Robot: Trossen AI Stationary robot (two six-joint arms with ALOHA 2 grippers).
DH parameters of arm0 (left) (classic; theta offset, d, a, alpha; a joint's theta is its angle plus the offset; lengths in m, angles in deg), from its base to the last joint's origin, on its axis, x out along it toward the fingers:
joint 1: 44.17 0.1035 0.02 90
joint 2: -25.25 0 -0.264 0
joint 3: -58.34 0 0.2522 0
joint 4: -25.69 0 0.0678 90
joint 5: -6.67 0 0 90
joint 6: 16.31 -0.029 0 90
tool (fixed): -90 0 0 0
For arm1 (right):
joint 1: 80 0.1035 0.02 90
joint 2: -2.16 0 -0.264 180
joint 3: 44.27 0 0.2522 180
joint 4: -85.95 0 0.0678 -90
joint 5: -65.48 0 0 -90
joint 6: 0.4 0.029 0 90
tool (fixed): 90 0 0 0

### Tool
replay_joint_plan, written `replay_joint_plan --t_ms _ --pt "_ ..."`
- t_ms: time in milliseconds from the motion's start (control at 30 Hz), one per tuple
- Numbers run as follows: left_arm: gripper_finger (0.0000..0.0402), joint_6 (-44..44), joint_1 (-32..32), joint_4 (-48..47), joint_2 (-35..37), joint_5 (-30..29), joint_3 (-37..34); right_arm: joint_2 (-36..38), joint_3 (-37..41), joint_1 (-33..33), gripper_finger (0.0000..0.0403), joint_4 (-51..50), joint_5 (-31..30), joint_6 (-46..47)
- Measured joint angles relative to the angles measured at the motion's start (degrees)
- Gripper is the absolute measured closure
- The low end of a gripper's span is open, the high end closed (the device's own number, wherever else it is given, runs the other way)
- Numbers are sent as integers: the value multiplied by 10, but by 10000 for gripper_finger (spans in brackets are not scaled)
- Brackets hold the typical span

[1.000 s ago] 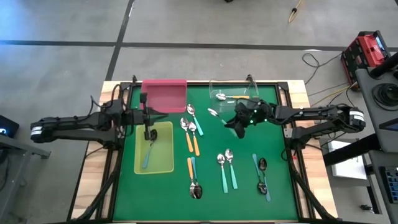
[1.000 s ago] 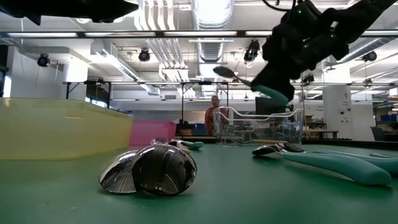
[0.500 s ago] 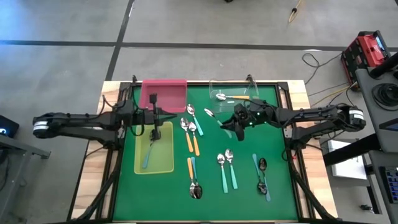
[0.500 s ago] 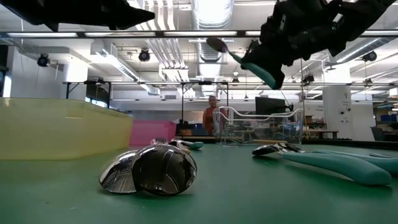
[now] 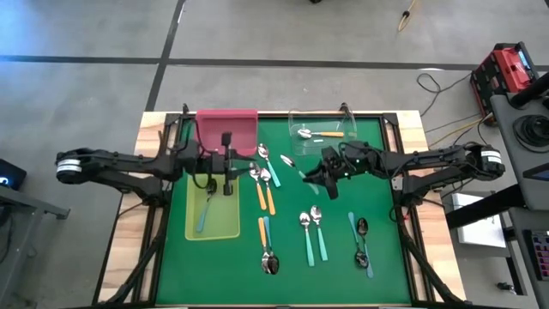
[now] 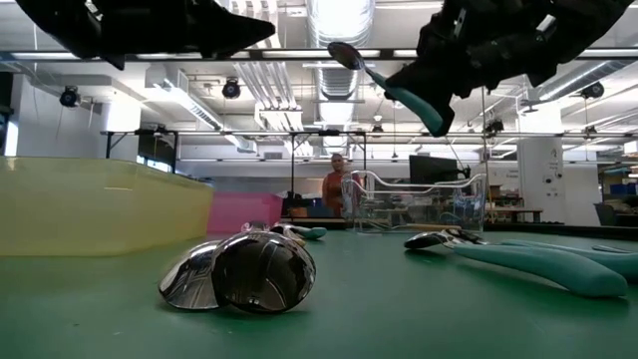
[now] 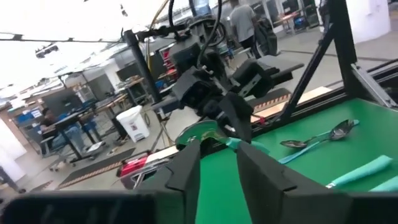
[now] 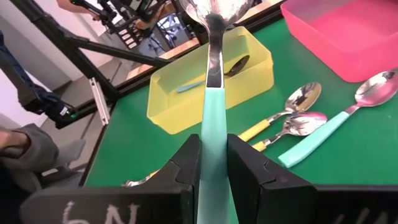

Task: Sort silverware by color (type)
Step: Put the light blue spoon into the red bin

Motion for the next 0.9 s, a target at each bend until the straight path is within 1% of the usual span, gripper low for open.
replay_joint_plan --t_ms 300,333,400,467,500,633,900 --pt "215 32 0 86 -63 0 0 0 0 10 359 0 0 0" --pt "207 32 0 95 -70 4 0 0 0 10 359 0 0 0" --pt "193 27 0 109 -84 32 1 0 0 11 359 0 0 0" --pt "185 24 0 115 -105 61 6 0 0 11 359 0 0 0" --pt "182 23 0 117 -115 64 11 0 0 12 359 0 0 0" --pt "178 21 1 122 -153 63 45 0 0 17 359 0 11 3" --pt "178 -5 1 116 -220 63 109 0 0 34 359 0 12 4"
